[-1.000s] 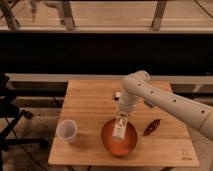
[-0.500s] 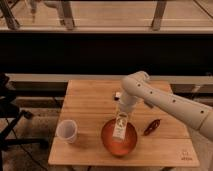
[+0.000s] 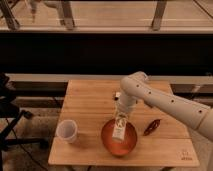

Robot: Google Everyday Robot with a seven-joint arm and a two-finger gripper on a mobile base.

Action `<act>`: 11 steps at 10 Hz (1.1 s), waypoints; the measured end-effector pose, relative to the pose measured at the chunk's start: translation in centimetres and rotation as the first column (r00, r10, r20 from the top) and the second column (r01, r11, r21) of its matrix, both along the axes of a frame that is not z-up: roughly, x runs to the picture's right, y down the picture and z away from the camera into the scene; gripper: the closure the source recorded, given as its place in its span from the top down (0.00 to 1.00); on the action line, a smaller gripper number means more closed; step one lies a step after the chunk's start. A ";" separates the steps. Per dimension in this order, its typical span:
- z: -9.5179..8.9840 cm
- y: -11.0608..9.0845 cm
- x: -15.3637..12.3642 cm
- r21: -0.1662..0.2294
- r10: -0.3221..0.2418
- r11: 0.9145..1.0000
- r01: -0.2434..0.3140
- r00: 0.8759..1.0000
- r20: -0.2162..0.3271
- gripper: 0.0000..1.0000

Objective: Place the bottle in the ceramic bowl

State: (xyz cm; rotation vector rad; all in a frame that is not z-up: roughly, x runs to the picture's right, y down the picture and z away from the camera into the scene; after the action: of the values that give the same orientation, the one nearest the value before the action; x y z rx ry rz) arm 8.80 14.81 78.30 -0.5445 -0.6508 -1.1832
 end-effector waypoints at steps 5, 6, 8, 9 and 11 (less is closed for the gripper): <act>0.0 -0.2 -0.1 0.001 -0.013 1.000 0.013 1.000 0.010 0.58; 0.0 -0.2 -0.1 0.003 -0.017 1.000 0.017 1.000 0.014 0.58; 0.0 -0.2 0.1 0.004 -0.026 1.000 0.026 0.999 0.023 0.47; 0.0 -0.2 0.1 0.004 -0.027 1.000 0.027 0.999 0.023 0.42; -0.1 -0.3 -0.1 0.005 -0.031 1.000 0.030 0.999 0.025 0.35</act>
State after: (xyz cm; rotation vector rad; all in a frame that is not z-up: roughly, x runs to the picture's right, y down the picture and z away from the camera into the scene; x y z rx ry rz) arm 8.75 14.53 78.24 -0.5384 -0.6626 -1.2214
